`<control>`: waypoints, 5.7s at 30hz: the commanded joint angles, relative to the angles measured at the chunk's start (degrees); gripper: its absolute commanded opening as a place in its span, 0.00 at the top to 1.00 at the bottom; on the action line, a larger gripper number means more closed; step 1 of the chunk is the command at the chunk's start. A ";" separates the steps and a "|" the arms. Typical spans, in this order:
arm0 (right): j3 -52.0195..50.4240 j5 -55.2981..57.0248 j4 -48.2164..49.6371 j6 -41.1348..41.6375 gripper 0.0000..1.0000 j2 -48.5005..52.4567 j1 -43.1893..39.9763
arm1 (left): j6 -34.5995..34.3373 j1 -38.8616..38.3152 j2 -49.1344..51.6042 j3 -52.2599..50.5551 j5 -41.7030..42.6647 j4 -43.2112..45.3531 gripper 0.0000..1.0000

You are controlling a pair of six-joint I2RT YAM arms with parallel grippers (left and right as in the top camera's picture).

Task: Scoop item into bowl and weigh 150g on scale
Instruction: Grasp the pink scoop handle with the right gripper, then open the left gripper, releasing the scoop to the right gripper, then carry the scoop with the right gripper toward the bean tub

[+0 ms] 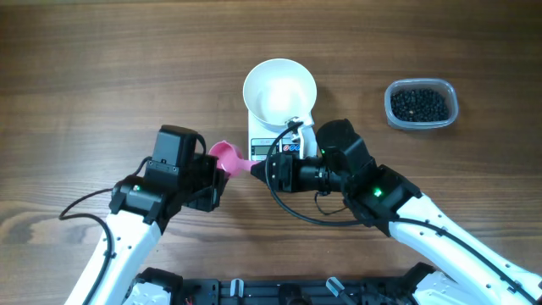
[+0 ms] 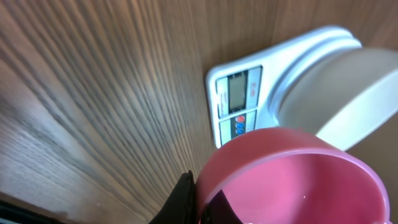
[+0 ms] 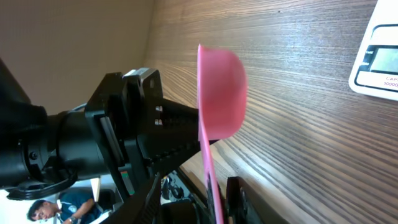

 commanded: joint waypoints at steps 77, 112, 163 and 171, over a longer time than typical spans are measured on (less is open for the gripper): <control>0.79 -1.53 -1.86 1.55 0.85 0.66 0.37 | -0.04 -5.84 0.24 -0.28 -0.42 -0.07 0.96; 0.79 2.32 -2.89 -3.21 0.95 0.63 0.37 | 0.44 -5.81 0.22 -0.28 0.07 -0.09 0.48; 11.19 42.82 -58.27 -14.84 0.96 -33.53 0.24 | 8.17 -5.77 -7.32 -0.28 -3.45 -0.57 0.00; 23.89 49.33 -70.34 -14.82 0.96 -19.15 0.13 | 8.20 -5.77 -7.32 -0.28 -4.11 -0.57 0.00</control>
